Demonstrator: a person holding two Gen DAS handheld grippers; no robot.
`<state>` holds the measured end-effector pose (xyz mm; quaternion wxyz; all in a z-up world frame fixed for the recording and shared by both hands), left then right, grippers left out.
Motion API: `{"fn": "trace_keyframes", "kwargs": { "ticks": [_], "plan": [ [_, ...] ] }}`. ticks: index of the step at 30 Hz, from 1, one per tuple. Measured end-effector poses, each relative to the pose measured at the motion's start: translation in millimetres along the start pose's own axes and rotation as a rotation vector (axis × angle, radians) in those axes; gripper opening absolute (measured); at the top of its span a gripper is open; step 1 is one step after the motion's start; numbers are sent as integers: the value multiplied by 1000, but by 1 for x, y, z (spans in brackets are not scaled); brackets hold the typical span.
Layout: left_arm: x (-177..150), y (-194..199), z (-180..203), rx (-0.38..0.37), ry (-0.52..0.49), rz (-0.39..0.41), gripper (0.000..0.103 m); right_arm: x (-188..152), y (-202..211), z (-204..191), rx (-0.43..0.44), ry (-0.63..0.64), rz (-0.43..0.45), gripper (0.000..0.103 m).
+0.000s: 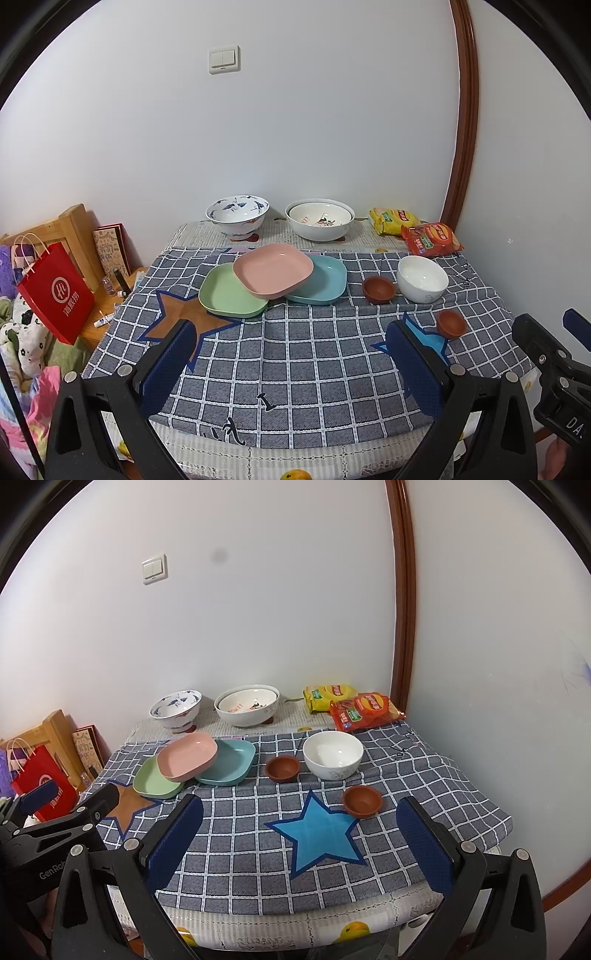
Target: Organize plates and bowls
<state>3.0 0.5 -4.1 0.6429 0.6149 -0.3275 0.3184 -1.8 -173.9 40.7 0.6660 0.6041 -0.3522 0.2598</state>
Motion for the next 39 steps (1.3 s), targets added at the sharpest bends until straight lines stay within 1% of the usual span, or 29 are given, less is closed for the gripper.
{"fn": "trace_keyframes", "kwargs": {
  "ticks": [28,39],
  "plan": [
    [-2,0,0,-3,-2,-2,103,0,2,0,-4,-4,7,103],
    [0,-7,0,-5,-3,-15,103,1,-4,1,-7,-1,0,103]
  ]
}}
Point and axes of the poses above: each gripper's, at about its wrist camera, not at the fingertips, and y roughly against the way its jaws point, z to its right, x to its top, the point moved 2 cm from there along -y, roughly the way its jaws point, and after that the axes turned 4 degrees about -x, right-handed, at the moved point
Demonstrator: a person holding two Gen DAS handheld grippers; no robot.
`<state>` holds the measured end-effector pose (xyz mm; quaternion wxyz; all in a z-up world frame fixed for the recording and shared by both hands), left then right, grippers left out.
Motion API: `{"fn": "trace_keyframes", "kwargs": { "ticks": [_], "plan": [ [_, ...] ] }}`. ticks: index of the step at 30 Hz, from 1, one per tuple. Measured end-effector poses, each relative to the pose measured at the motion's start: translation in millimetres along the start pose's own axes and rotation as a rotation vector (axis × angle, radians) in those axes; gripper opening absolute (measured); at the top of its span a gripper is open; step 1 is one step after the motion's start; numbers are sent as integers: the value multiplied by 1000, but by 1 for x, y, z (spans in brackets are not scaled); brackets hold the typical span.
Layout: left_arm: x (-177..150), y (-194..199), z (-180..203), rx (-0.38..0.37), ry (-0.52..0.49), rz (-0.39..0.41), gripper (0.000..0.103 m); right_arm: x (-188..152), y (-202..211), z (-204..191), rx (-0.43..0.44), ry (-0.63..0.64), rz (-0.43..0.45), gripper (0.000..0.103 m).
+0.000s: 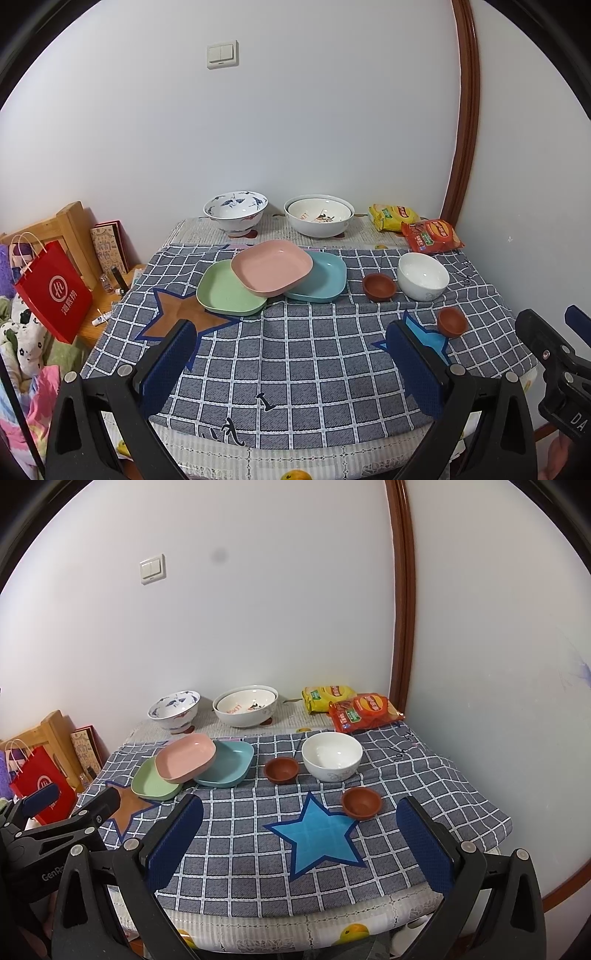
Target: Organize plates and bowls
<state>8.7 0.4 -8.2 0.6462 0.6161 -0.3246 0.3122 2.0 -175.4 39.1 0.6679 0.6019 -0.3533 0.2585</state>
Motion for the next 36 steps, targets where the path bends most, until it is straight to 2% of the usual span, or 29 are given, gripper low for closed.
{"fn": "trace_keyframes", "kwargs": {
  "ticks": [7,15,22,24,30,36],
  "plan": [
    [5,-12,4,-20,-3,-8,103,0,-11,1,-11,15,0,103],
    [15,-47,12,-42,-16,-52,103,0,-41,3,-19,50,-20,103],
    [28,-79,14,-23,-49,-94,103,6,-70,2,-36,52,-23,103],
    [31,-87,9,-20,-52,-100,103,10,-78,1,-29,39,-26,103],
    [42,-122,-18,-7,-19,-139,103,21,-115,-10,42,17,-115,102],
    [49,-164,-55,36,33,-173,102,36,-153,-26,105,-4,-144,101]
  ]
}}
Point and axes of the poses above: each gripper's, at about its wrist camera, not at the fingertips, and y roughly against the way its jaws point, z to its right, x to its top, the point moved 2 cm from there along -y, roughly the way its jaws point, and after that the axes turned 4 degrees about -x, right-handed, at the moved point
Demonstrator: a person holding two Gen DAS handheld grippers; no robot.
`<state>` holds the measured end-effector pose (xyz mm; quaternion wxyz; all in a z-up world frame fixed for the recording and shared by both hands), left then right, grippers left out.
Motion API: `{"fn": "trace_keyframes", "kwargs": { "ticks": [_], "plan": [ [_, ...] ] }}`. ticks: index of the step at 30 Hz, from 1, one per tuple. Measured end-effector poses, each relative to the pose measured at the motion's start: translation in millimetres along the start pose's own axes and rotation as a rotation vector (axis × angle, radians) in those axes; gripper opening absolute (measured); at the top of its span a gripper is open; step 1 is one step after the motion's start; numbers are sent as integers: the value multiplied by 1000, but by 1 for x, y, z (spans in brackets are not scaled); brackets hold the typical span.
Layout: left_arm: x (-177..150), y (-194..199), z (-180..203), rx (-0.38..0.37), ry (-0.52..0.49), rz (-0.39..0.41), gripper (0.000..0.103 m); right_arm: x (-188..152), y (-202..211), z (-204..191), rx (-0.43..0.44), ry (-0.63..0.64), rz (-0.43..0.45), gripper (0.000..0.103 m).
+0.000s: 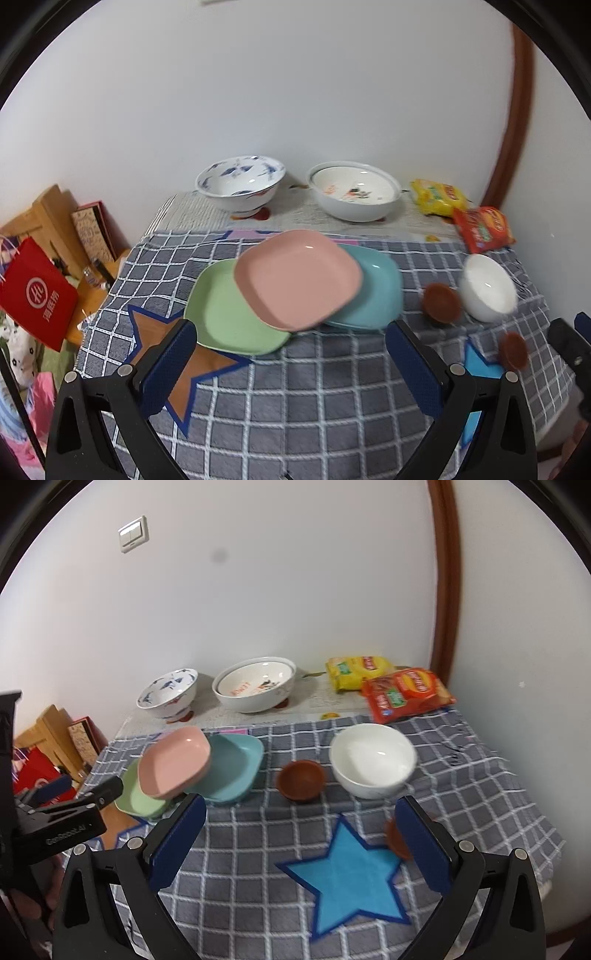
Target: Organize plates and bowls
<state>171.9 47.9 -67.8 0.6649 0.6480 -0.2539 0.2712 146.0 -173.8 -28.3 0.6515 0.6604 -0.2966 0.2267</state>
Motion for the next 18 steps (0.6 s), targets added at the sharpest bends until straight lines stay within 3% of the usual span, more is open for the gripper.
{"fn": "trace_keyframes", "kwargs": {
  "ticks": [8,18],
  "plan": [
    [8,-52,-30,33,56,-74,100,28,-55,-32,64,52,-31,96],
    [10,-100,-48,24,128,-146,90,51,-125,-87,151,197,-84,73]
  ]
}}
Point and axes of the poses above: each gripper's, at about its wrist camera, not at the fingertips, and y roughly against the way its jaws point, z to its right, x to its top, the point moved 2 cm from there along -y, roughly the way its jaws point, and after that the axes turned 4 degrees about -x, right-handed, at the moved point
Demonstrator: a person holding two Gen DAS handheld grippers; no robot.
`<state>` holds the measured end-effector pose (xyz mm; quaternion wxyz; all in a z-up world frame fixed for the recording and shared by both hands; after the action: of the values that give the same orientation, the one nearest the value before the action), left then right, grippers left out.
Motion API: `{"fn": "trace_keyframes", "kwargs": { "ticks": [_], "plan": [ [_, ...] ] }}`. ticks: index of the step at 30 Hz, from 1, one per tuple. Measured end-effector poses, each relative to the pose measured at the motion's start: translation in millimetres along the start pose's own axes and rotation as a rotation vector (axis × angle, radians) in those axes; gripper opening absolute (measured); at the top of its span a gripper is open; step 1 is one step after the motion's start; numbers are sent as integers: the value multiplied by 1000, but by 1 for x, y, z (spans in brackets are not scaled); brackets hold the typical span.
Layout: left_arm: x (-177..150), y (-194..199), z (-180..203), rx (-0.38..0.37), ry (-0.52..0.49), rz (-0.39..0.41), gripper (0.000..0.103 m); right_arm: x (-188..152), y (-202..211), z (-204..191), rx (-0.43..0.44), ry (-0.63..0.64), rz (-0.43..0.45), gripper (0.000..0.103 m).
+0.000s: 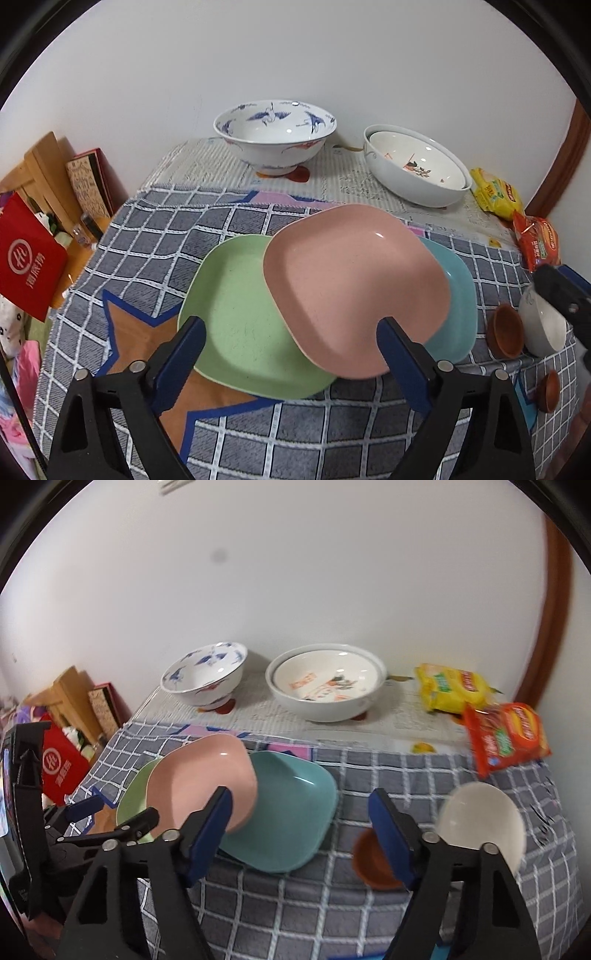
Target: Organize plates and bowls
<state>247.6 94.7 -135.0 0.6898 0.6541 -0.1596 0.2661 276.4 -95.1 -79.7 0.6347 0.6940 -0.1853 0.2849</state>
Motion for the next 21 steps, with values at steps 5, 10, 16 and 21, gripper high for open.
{"fn": "trace_keyframes", "kwargs": {
  "ticks": [5,10,16,21],
  "plan": [
    [3,-15,-4,-44,25,-18,88,5,-37,-17,54,85,-43,63],
    [6,-30,-4,-34,44,-42,78,11,-65,-29,100,152,-66,56],
    [9,-40,-3,-34,44,-57,68,17,-91,-39,137,166,-91,50],
    [11,-49,-6,-36,49,-73,57,15,-109,-41,158,168,-122,33]
  ]
}}
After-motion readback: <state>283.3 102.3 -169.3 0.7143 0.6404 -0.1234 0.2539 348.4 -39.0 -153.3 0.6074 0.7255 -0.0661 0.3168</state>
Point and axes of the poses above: each gripper's, at about its wrist camera, not at the fingertips, and y roughly against the way its jaws point, z to its right, x to its top, the point moved 2 cm from there along -y, roughly the way its jaws point, and after that the axes turned 4 degrees about -x, right-handed, at the moved point
